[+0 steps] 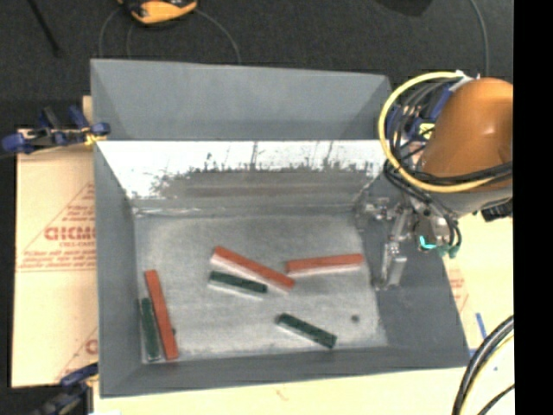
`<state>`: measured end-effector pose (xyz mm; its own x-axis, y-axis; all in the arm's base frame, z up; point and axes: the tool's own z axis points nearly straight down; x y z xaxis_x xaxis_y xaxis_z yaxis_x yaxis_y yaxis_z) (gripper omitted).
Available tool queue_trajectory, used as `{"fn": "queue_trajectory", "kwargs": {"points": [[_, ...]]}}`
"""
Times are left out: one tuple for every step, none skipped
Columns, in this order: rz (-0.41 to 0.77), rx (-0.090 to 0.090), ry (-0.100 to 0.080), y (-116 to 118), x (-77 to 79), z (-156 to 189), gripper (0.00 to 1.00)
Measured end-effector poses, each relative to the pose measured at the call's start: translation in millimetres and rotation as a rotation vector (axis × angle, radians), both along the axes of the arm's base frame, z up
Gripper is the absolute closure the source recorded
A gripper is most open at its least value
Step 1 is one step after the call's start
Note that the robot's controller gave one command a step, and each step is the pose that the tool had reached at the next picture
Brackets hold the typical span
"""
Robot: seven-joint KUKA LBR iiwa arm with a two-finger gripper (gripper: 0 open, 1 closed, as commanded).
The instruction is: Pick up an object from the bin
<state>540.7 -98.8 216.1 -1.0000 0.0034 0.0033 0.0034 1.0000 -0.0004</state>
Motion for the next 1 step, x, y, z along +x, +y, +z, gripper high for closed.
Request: {"fn": "queue_trajectory", "kwargs": {"points": [[0.003,-0.001,-0.008,0.4,1.5,4.2,0.0]]}}
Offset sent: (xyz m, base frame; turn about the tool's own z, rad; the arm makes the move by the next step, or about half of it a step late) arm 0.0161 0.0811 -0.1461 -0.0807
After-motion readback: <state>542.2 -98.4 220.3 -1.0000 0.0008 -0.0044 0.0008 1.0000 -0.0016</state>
